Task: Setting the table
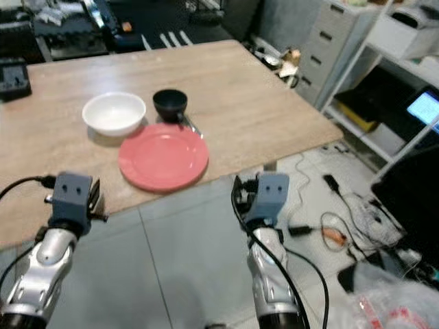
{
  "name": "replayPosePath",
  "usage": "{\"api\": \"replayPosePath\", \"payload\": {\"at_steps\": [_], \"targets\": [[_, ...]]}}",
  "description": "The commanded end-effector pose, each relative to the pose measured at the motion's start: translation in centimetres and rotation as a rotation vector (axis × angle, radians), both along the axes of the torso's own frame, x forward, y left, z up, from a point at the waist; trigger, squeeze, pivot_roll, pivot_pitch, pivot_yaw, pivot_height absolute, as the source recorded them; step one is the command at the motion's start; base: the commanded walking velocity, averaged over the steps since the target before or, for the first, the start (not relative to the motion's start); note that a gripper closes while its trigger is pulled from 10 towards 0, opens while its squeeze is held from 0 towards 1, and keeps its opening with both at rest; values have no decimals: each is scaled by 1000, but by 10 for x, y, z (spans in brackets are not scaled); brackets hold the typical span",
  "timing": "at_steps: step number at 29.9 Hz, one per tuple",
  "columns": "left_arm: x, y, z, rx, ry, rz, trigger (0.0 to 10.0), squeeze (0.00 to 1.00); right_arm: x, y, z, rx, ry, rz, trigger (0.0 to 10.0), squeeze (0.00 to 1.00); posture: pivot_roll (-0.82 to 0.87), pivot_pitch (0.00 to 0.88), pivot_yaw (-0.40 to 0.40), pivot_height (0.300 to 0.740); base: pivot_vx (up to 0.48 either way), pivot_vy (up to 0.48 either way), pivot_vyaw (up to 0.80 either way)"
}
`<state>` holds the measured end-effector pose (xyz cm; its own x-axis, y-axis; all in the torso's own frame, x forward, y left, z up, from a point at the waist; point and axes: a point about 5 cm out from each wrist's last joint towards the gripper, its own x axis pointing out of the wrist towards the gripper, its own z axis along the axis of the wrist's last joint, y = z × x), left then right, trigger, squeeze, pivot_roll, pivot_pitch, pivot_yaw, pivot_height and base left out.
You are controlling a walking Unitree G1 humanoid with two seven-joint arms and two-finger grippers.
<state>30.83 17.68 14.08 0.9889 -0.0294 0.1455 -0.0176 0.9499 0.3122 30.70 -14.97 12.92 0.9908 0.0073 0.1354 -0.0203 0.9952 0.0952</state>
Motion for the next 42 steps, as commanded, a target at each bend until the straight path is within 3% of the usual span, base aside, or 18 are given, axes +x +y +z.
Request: {"api": "replayPosePath", "payload": {"at_steps": [1, 7, 12, 16, 21, 26, 29, 34, 36, 38, 42], "targets": [[-3, 1, 1, 18, -5, -5, 10000, 0, 0, 2, 2, 13, -4, 6, 10000, 0, 25, 41, 46, 740, 480, 0, 0], [-3, -9, 25, 66, -75, -78, 10000, 0, 2, 6, 16, 30, -45, 20, 10000, 0, 29, 43, 45, 740, 369, 0, 0], [-10, -21, 31, 113, -81, -172, 10000, 0, 3, 6, 21, 34, -55, 24, 10000, 0, 32, 45, 44, 740, 0, 0, 0], [-15, -24, 35, 93, -67, -221, 10000, 0, 3, 7, 25, 29, -60, 35, 10000, 0, 36, 46, 44, 740, 0, 0, 0], [-19, -21, 40, 119, -63, -239, 10000, 0, 4, 8, 23, -13, -38, 53, 10000, 0, 43, 49, 42, 740, 0, 0, 0], [-20, -6, 42, 137, -34, -214, 10000, 0, 5, 5, 22, -3, 4, 110, 10000, 0, 56, 54, 39, 740, 0, 0, 0], [-23, 2, 44, 103, 11, -225, 10000, 0, 6, 3, 24, 96, 46, 204, 10000, 0, 57, 54, 38, 740, 0, 0, 0], [-23, 10, 49, 153, 12, -209, 10000, 0, 2, 7, 22, 172, 120, 373, 10000, 0, 77, 70, 30, 740, 0, 0, 0], [-24, 9, 51, 171, 7, -210, 10000, 0, 0, 8, 19, 198, 153, 403, 10000, 0, 83, 77, 31, 740, 0, 0, 0], [-25, 1, 52, 189, -1, -233, 10000, 0, -4, 8, 18, 293, 193, 452, 10000, 0, 92, 87, 26, 740, 0, 0, 0], [-28, -7, 51, 204, -3, -262, 10000, 0, -7, 6, 17, 345, 212, 488, 10000, 0, 88, 91, 23, 740, 0, 0, 0]]}}
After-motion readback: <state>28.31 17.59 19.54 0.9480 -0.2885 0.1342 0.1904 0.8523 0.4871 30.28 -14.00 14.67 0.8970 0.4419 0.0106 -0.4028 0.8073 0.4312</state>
